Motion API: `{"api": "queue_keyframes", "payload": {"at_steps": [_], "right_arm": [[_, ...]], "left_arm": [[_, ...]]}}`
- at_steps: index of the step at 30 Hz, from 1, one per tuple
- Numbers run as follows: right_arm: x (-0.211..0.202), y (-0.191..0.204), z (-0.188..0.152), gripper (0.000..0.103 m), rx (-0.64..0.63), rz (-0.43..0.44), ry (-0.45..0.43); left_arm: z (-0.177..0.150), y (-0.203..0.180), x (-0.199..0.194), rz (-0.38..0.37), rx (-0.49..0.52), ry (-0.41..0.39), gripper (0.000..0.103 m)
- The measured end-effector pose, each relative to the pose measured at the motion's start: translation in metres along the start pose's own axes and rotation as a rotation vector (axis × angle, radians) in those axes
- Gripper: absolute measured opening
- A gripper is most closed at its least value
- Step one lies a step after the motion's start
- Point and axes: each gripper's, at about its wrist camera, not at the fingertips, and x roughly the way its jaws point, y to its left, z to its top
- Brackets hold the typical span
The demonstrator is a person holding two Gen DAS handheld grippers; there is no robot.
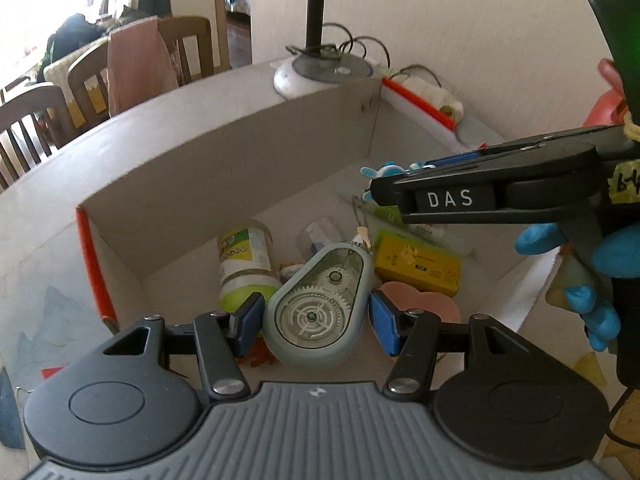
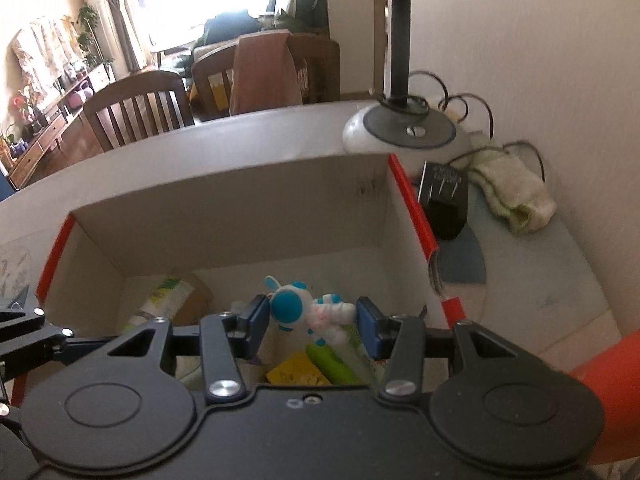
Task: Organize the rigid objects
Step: 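Carry the astronaut keychain and correction tape with both tools into the red box, then open the right tool to drop the keychain while the left tool releases the tape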
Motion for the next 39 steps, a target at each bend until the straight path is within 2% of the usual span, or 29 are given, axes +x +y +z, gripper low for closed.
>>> {"api": "queue_keyframes", "payload": {"at_steps": [16,25,29,32,34,39], "right_arm": [[0.013,0.001,-0.005,0.047,0.0,-0.013,0.083],[0.014,0.001,-0.006,0.051,-0.002,-0.001,0.111],[0.008,0.003,-0.009,0.059,-0.009,0.008,0.096],[0.001,0.005,-0.01,0.059,-0.017,0.008,0.082],[-0.004,0.006,-0.01,0.059,-0.019,0.008,0.073],[-0.02,0.013,-0.011,0.061,-0.023,0.013,0.045]], "left_arm": [[-0.002,0.002,0.021,-0.017,-0.03,0.117,0.056],[0.001,-0.001,0.03,-0.026,0.001,0.214,0.054],[0.001,0.001,0.028,-0.028,-0.007,0.211,0.055],[0.0,0.0,0.024,-0.023,-0.004,0.19,0.056],[-0.001,0.001,0.018,-0.022,-0.012,0.17,0.06],[-0.005,0.008,0.001,-0.047,-0.042,0.119,0.061]]}}
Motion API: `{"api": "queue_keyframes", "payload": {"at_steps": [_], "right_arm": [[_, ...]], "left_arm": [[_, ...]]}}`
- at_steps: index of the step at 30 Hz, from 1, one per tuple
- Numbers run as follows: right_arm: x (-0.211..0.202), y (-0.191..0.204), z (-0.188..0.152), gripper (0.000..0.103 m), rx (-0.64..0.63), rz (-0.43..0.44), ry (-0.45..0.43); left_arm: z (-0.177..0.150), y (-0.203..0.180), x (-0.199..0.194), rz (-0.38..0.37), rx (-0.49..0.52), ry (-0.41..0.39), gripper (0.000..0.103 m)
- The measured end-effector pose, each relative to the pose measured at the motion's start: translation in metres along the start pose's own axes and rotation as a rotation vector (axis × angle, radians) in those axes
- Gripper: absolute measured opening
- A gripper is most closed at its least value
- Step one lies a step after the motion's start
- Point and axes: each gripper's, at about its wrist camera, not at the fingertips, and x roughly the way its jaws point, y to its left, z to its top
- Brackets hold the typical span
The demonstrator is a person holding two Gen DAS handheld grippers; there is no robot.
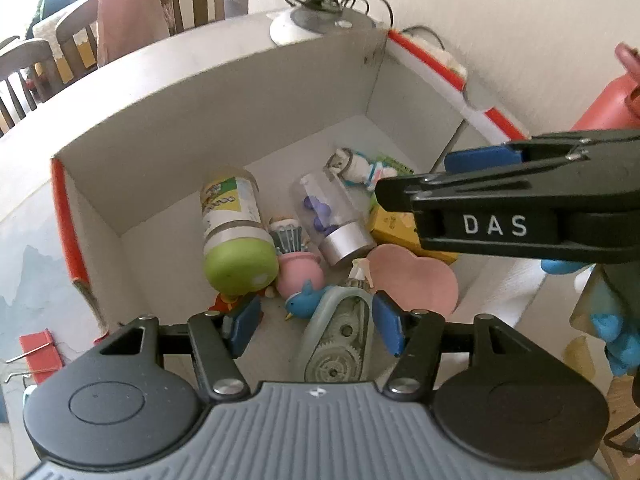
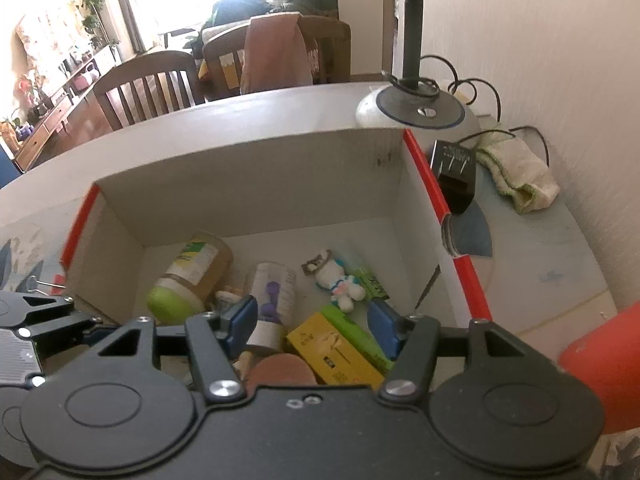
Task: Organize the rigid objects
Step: 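Open the right tool to drop the keychain while the left tool releases the tape, then withdraw both open tools from the red box toward the binder clip and sharpener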
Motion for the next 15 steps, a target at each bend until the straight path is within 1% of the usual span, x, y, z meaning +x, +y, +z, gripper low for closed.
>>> {"api": "queue_keyframes", "payload": {"at_steps": [5,9,15], "right_arm": [[-0.018,0.011,-0.004,0.062,-0.017,0.005,-0.024],[-0.036,0.023,-0.008,0.062,-0.032,0.015,-0.047],[-0.064,0.047,-0.016,0.064,-0.039,0.033,-0.086]], "left_arm": [[-0.01,-0.001,-0.022,-0.021,0.009,-0.064,0.061],[-0.019,0.0,-0.043,-0.021,0.02,-0.117,0.061],[-0.039,0.011,-0.078,-0.027,0.002,-0.188,0.061]]}}
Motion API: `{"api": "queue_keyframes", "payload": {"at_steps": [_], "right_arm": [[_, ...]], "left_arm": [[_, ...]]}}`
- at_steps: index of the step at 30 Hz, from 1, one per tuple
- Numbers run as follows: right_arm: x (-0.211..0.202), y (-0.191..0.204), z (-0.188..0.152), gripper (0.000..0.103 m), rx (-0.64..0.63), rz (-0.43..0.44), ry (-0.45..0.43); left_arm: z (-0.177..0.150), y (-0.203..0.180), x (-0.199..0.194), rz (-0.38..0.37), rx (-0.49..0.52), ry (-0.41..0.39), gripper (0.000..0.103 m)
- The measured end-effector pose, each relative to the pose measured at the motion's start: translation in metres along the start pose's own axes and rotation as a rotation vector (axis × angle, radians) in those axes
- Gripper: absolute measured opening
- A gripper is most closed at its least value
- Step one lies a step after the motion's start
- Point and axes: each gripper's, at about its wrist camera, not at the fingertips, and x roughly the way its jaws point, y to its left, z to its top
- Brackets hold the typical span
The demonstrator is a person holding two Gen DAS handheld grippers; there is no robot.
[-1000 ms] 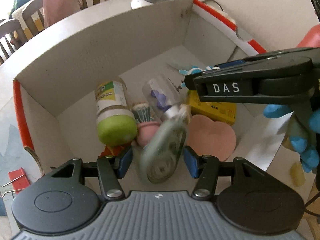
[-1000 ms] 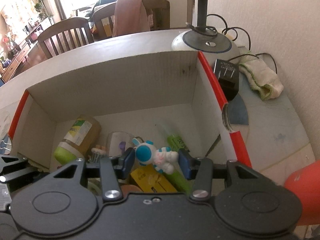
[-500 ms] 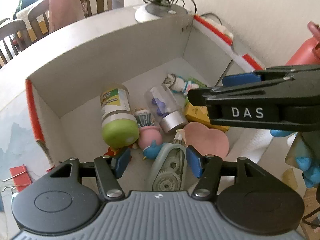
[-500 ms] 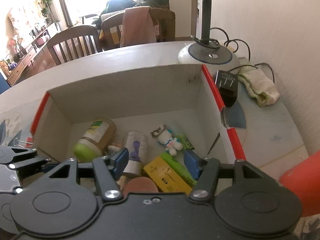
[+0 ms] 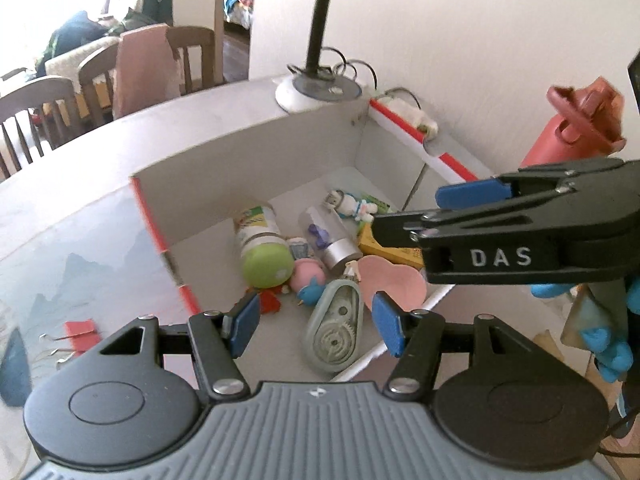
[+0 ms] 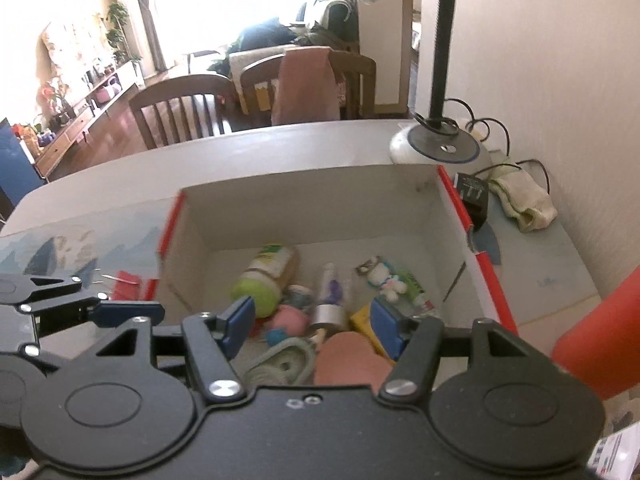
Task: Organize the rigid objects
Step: 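Withdraw both open tools from the red box toward the binder clip and sharpener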
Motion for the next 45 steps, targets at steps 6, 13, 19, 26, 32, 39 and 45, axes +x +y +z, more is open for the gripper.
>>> {"api": "queue_keyframes", "payload": {"at_steps": [6,13,19,26,32,39,45], "right_arm": [[-0.025,0.027,-0.007,0.065,0.009,0.018,-0.034],[-0.048,0.061,-0.019,0.07,0.032,0.045,-0.07],[-0.059,0.093,-0.033,0.073,0.039,0.08,-0.083],[-0.062,0.129,-0.046,0.08,0.037,0.113,-0.093],[-0.065,0.159,-0.055,0.087,0.017,0.125,-0.1],[-0.058,0.185,-0.057,0.092,-0.004,0.122,-0.092],[-0.037,0.2,-0.048,0.093,-0.025,0.125,-0.066]], "left_arm": [[-0.016,0.02,-0.041,-0.012,-0.057,-0.06,0.061],[-0.04,0.046,-0.087,-0.008,-0.087,-0.119,0.061],[-0.065,0.071,-0.118,-0.006,-0.122,-0.133,0.061],[-0.096,0.101,-0.148,0.026,-0.13,-0.149,0.068],[-0.119,0.123,-0.165,0.046,-0.144,-0.159,0.07],[-0.137,0.145,-0.172,0.059,-0.172,-0.167,0.079],[-0.148,0.16,-0.163,0.084,-0.195,-0.178,0.081]]}}
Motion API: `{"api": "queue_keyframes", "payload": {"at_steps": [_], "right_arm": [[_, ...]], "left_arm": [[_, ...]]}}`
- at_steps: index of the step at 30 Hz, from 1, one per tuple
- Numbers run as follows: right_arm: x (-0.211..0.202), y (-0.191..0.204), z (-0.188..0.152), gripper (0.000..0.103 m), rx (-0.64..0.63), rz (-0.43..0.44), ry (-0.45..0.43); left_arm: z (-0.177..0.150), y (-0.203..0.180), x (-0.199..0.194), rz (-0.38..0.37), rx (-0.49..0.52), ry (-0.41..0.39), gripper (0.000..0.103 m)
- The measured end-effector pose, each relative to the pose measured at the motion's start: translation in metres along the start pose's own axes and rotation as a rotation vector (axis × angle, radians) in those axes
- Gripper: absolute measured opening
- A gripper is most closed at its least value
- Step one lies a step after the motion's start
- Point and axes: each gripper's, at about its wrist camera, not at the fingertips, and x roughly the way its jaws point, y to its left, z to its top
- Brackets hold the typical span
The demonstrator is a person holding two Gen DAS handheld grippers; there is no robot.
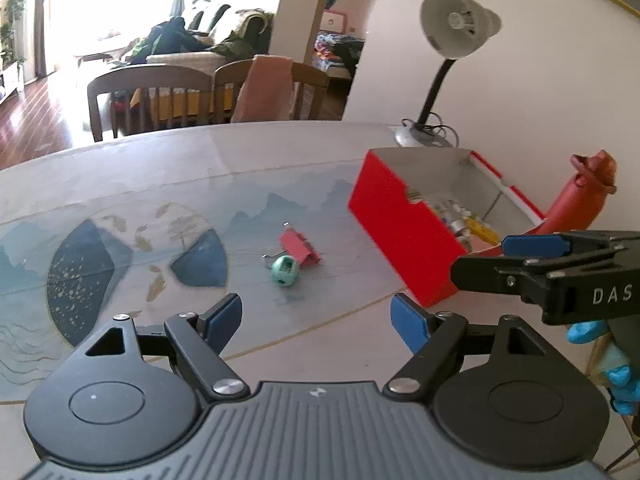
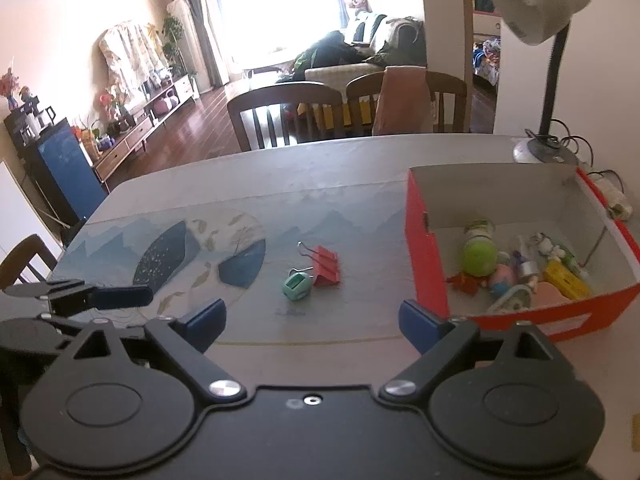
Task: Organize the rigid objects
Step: 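Withdraw both open tools from the red box toward the binder clip and sharpener, then grasp the red binder clip with the right tool while the left tool grasps the teal sharpener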
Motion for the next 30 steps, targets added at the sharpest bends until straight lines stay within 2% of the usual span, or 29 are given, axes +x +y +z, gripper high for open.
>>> {"api": "queue_keyframes", "payload": {"at_steps": [12,20,24,30], "right_arm": [[0.086,0.001,0.024,0.093,-0.068,0.015,0.093],[0.141,-0.006,0.034,0.091,-0.056,0.044,0.153],[0.163,-0.009,0.036,0.088,-0.059,0.047,0.177],[0.191,-0.016,0.037,0.077,-0.047,0.04,0.202]], "left_arm": [[-0.006,0.019,0.056,0.077,-0.054,-0.015,0.081],[-0.003,0.022,0.104,0.114,-0.077,0.015,0.081],[-0.003,0.022,0.122,0.132,-0.081,0.024,0.081],[-0.002,0.024,0.146,0.154,-0.097,0.031,0.081]]}}
